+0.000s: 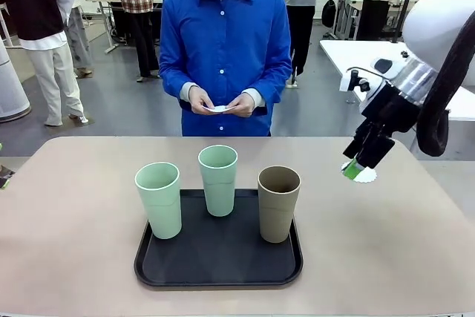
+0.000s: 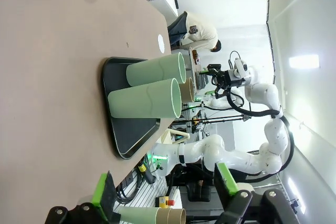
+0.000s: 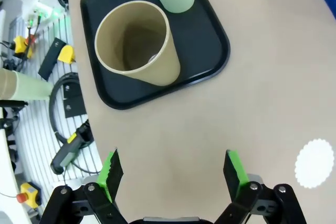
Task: Place coasters on the table and set cups on them.
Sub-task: Pick up one Reusable plastic cup and place it on a coaster set by the human.
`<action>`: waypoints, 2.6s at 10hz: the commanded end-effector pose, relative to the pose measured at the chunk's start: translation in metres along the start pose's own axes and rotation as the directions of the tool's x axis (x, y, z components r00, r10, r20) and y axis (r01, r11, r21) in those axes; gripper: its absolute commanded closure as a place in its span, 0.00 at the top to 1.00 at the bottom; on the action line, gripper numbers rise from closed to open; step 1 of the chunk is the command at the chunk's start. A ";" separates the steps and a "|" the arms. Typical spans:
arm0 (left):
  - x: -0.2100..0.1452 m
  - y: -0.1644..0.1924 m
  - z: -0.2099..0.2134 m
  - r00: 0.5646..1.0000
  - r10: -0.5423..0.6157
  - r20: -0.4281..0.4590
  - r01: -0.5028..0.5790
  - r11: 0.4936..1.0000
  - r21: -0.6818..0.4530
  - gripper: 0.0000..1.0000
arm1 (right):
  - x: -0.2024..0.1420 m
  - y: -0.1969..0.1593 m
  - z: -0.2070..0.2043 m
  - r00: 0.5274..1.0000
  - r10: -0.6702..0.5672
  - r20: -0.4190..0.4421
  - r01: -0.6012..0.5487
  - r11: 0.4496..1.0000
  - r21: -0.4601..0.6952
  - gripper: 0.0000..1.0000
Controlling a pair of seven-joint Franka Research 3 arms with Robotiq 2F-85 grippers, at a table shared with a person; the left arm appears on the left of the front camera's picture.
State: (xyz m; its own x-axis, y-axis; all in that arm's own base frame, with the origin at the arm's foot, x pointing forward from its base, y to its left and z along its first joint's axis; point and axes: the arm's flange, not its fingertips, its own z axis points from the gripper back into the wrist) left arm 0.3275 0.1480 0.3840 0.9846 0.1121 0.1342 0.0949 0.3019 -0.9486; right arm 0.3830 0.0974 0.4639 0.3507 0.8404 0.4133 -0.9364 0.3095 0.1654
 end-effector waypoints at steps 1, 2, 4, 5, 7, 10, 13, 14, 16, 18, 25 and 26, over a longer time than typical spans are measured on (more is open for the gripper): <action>0.000 0.000 0.001 1.000 -0.004 0.006 0.005 1.000 -0.010 1.00 | 0.000 0.000 0.009 1.000 -0.023 0.004 0.023 1.000 0.005 1.00; 0.000 0.000 0.001 1.000 -0.004 0.006 0.005 1.000 -0.010 1.00 | 0.000 0.000 0.009 1.000 -0.023 0.004 0.023 1.000 0.005 1.00; 0.000 0.000 0.001 1.000 -0.004 0.006 0.005 1.000 -0.010 1.00 | 0.000 0.000 0.009 1.000 -0.023 0.004 0.023 1.000 0.005 1.00; 0.000 0.000 0.001 1.000 -0.004 0.006 0.005 1.000 -0.010 1.00 | -0.001 -0.001 0.004 1.000 -0.006 0.008 0.006 1.000 -0.003 1.00; 0.000 0.000 0.001 1.000 -0.004 0.006 0.005 1.000 -0.010 1.00 | -0.041 -0.001 0.014 0.939 0.185 0.290 -0.203 0.978 0.035 1.00; 0.000 0.000 0.001 1.000 -0.004 0.006 0.005 1.000 -0.010 1.00 | -0.093 -0.017 -0.006 0.776 0.270 0.570 -0.296 0.954 -0.048 1.00; 0.000 0.000 0.001 1.000 -0.004 0.006 0.005 1.000 -0.010 1.00 | -0.121 -0.038 -0.057 0.705 0.194 0.682 -0.220 0.974 -0.049 1.00; 0.000 0.000 0.001 1.000 -0.004 0.006 0.005 1.000 -0.010 1.00 | -0.122 -0.042 -0.072 0.693 0.174 0.699 -0.225 0.974 -0.019 1.00; 0.000 0.000 0.001 1.000 -0.004 0.006 0.005 1.000 -0.010 1.00 | -0.121 -0.045 -0.092 0.661 0.193 0.725 -0.283 0.959 0.003 1.00; 0.000 0.000 0.001 1.000 -0.004 0.006 0.005 1.000 -0.010 1.00 | -0.119 -0.044 -0.109 0.638 0.226 0.737 -0.323 0.946 -0.011 1.00; 0.000 0.000 0.001 1.000 -0.004 0.006 0.005 1.000 -0.010 1.00 | -0.098 -0.049 -0.140 0.693 0.161 0.702 -0.256 0.966 0.031 1.00; 0.000 0.000 0.001 1.000 -0.004 0.006 0.005 1.000 -0.010 1.00 | -0.103 -0.044 -0.134 0.671 0.177 0.720 -0.306 0.951 0.052 1.00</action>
State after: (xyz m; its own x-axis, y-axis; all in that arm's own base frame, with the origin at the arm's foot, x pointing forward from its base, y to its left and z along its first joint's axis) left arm 0.3277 0.1478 0.3838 0.9848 0.1114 0.1331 0.0940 0.3023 -0.9486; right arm 0.3884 0.0582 0.2926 0.0807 0.3111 0.9470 -0.9967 0.0211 0.0780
